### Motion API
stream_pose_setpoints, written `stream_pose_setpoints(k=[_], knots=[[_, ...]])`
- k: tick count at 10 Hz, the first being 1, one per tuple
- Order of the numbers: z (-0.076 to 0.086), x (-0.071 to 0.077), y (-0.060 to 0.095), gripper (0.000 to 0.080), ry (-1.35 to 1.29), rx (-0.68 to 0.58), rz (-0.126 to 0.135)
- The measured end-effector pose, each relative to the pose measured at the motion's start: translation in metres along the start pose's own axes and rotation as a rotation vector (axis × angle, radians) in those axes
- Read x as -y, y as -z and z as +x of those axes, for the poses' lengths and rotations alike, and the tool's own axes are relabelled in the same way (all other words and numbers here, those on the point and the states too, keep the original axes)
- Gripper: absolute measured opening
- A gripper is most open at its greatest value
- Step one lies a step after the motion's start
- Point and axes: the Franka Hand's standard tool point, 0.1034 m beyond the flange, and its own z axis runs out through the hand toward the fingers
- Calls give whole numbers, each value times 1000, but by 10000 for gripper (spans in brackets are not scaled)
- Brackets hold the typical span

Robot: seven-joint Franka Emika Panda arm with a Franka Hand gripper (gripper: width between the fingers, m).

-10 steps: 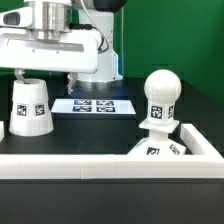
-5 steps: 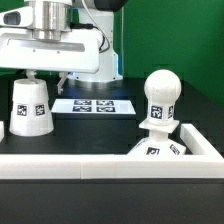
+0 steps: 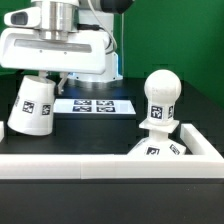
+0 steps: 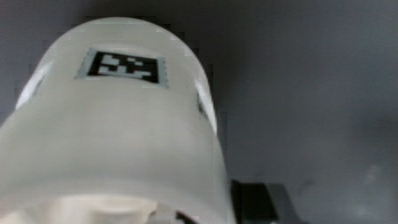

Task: Assemble lamp

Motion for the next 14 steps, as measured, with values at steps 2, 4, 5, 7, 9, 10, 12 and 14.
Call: stream_pose_setpoints(k=[2,4,5,7,9,10,12,14], knots=[[6,24,6,44,-14,-5,13],[19,62,31,44,-73,22,65],[30,77,47,44,-104,38,91],[62,89,77,44,-135,5,142],[77,92,88,44,-158,9,152],[74,91,84,44,-156,8,149],[72,91,83,44,-156,13,148],[72,100,88,44,-164,29,159]])
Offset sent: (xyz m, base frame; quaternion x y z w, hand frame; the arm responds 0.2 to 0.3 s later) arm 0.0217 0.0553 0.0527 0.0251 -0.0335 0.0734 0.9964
